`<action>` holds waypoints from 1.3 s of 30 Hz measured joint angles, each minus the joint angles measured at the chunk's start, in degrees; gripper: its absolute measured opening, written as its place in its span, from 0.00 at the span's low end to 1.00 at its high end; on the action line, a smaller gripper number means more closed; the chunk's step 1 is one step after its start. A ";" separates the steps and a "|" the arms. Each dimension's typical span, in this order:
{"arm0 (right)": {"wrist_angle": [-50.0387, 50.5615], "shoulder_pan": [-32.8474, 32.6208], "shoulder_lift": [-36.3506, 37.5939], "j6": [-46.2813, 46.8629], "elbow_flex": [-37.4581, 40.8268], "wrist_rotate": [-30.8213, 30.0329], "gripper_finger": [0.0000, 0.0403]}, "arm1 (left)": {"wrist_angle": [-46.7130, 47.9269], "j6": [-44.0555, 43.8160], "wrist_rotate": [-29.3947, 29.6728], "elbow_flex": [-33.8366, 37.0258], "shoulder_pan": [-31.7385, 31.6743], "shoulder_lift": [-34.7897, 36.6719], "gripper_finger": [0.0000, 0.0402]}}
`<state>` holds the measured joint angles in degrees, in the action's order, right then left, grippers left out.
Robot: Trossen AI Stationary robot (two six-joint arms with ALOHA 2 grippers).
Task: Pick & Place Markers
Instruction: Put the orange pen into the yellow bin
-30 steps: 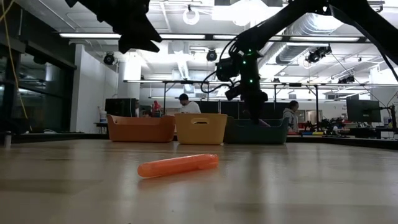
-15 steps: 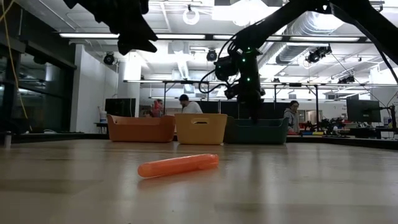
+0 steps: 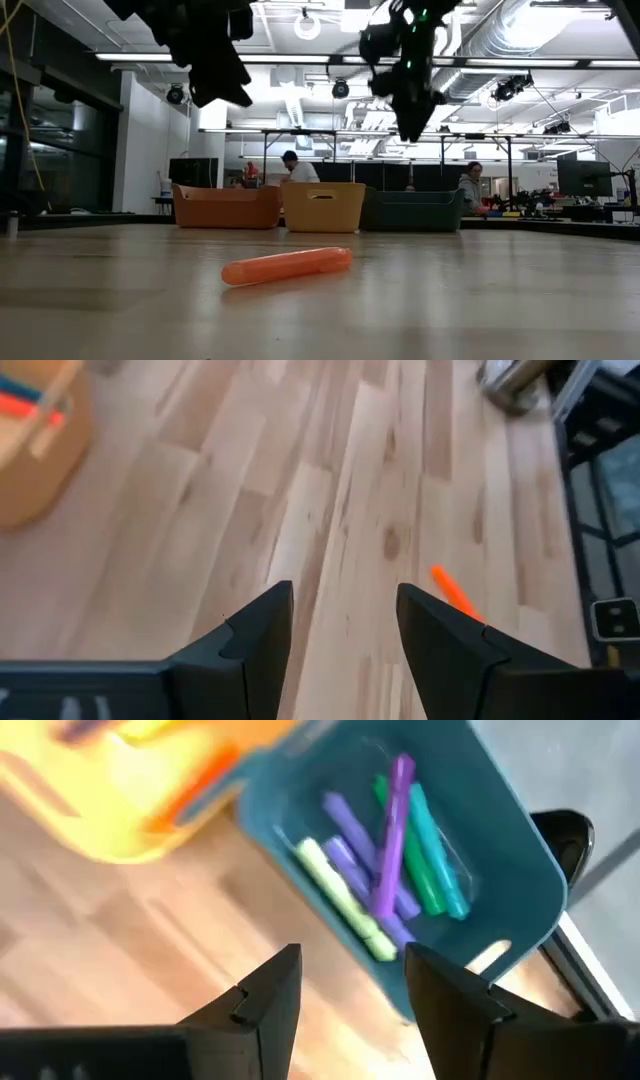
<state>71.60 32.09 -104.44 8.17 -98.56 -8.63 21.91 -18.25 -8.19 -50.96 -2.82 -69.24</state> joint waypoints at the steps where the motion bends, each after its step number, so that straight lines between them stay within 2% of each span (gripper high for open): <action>1: 0.10 -0.81 1.12 0.81 0.00 -0.15 0.41 | 0.07 -0.74 1.10 0.00 1.17 -0.71 0.44; 8: 3.47 -7.70 8.97 4.89 0.00 -5.39 0.41 | -0.57 -9.62 9.37 0.00 8.75 -5.32 0.44; 16: 6.36 -20.24 17.12 7.52 0.00 -11.09 0.41 | -2.15 -22.67 17.58 -1.63 16.10 -11.07 0.44; 23: 7.74 -36.29 23.17 10.33 0.04 -18.37 0.40 | -1.06 -28.66 21.17 -10.17 20.66 -21.44 0.44; 27: 6.06 -44.31 26.68 12.83 1.74 -23.82 0.40 | 5.92 -30.51 21.30 -18.47 21.39 -28.83 0.44; 30: -2.31 -48.63 32.39 14.00 11.10 -23.24 0.40 | 13.26 -31.68 21.59 -24.68 21.70 -33.87 0.44; 33: -15.95 -51.69 40.63 15.72 26.36 -20.37 0.40 | 17.39 -31.86 21.47 -29.87 21.70 -36.84 0.44; 39: -43.04 -55.20 56.74 17.58 53.39 -20.22 0.39 | 18.81 -34.93 19.54 -32.76 22.96 -38.72 0.44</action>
<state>28.56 -23.11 -47.70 25.74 -45.17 -28.85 40.72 -53.18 11.35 -83.72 20.13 -107.96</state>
